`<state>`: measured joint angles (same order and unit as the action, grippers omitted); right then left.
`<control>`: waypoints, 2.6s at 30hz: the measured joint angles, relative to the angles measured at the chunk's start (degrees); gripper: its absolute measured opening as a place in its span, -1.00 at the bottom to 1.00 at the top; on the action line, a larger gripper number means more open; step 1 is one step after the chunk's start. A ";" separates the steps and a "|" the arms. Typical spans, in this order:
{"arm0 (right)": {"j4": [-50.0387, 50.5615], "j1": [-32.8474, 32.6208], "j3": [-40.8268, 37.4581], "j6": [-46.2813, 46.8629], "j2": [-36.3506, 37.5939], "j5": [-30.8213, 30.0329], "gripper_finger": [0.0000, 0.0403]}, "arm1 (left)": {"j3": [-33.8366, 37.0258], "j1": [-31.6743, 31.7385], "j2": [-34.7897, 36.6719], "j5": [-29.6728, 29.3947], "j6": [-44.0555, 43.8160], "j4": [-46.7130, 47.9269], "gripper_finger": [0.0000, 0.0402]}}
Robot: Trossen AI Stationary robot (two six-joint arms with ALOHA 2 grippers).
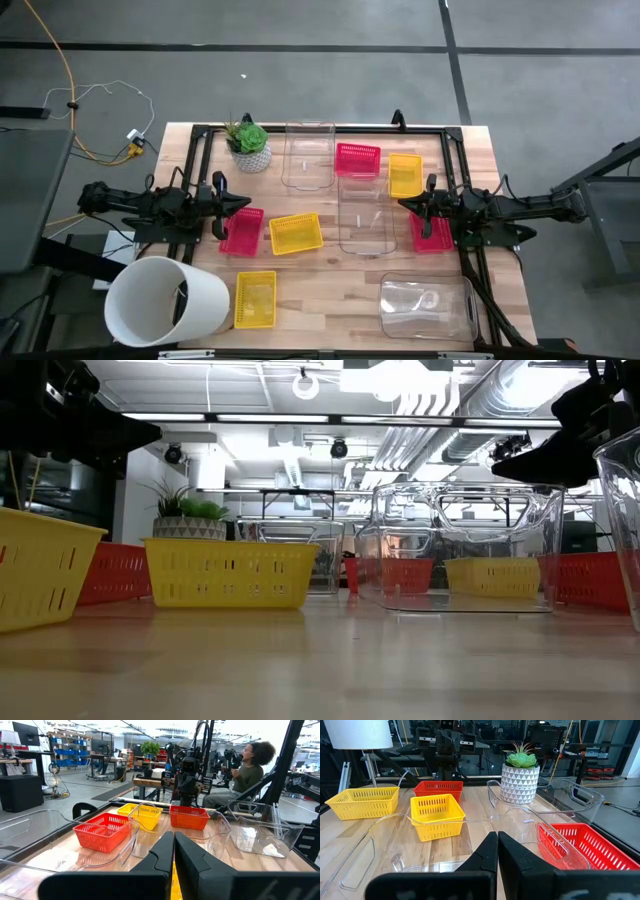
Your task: Stack baskets by color
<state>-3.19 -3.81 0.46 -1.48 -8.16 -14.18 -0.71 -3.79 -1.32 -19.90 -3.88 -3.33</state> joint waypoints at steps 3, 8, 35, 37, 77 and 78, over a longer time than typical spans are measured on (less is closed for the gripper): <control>-0.01 -0.01 0.01 0.00 -0.02 -0.01 -1.00 | 0.00 0.01 -0.02 -0.01 0.02 0.00 -0.98; 0.00 0.01 0.01 0.00 -0.01 0.00 -1.00 | 0.00 0.02 -0.02 0.00 0.00 0.00 -0.98; 0.01 0.00 0.00 0.00 -0.01 -0.01 -1.00 | 0.00 0.00 -0.01 -0.01 0.01 0.00 -0.98; -0.01 0.00 0.00 0.00 -0.01 -0.01 -1.00 | 0.00 0.00 0.00 0.00 0.00 0.00 -0.98; -3.59 2.11 26.14 1.44 -19.13 -23.03 -0.88 | -0.02 0.02 -0.01 -3.63 0.04 -5.22 -0.98; 1.53 3.36 29.43 3.13 -22.14 -25.28 -0.82 | -0.02 0.02 0.00 -4.10 0.19 -6.22 -0.98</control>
<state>-1.66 -0.45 29.89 1.65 -30.30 -39.46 -0.73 -3.77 -1.32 -24.00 -3.68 -9.55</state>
